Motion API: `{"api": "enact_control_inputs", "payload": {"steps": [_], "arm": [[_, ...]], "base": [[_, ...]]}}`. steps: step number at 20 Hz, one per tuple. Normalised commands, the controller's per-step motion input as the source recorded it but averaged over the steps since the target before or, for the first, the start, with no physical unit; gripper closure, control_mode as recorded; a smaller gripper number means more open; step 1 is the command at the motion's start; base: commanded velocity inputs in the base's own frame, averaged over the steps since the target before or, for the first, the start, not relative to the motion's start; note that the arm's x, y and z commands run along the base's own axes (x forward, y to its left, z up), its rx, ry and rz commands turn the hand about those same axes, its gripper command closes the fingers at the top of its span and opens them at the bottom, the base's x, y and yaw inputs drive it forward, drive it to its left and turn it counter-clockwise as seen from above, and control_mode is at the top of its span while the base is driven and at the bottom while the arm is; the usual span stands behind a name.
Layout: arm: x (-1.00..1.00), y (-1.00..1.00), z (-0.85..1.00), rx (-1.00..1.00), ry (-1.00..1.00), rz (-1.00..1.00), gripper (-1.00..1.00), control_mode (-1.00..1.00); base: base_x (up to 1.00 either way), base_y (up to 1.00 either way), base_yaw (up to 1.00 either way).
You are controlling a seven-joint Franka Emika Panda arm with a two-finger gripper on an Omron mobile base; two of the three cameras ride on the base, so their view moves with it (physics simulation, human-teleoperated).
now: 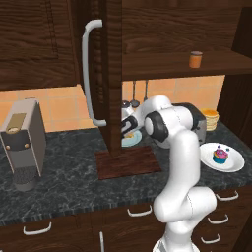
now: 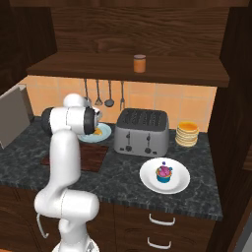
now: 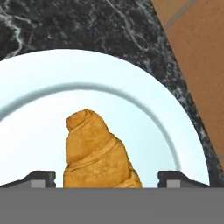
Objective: From the different types of pastries on the counter, select a croissant and place it on the cutting board. Then retrieve a jar of jam from the cabinet and place it alongside the croissant on the cutting board.
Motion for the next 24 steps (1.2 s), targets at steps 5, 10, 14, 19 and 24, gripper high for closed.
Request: {"api": "enact_control_inputs", "payload": {"steps": [5, 10, 14, 19, 24], "arm": [[0.25, 0.0, -0.21, 0.0, 0.0, 0.0, 1.0, -1.0], [-0.21, 0.01, -0.08, 0.0, -0.02, 0.0, 1.0, -1.0], [-0.95, 0.01, 0.0, 0.01, -0.25, 0.0, 1.0, -1.0], [-0.77, -0.01, 0.37, 0.16, -0.08, 0.0, 1.0, -1.0], [-0.62, -0.01, 0.96, 0.25, 0.0, -0.1, 1.0, -1.0]], "base": [[0.0, 0.0, 0.0], [0.0, 0.0, 0.0], [0.0, 0.0, 0.0], [0.0, 0.0, 0.0], [0.0, 0.0, 0.0]]}}
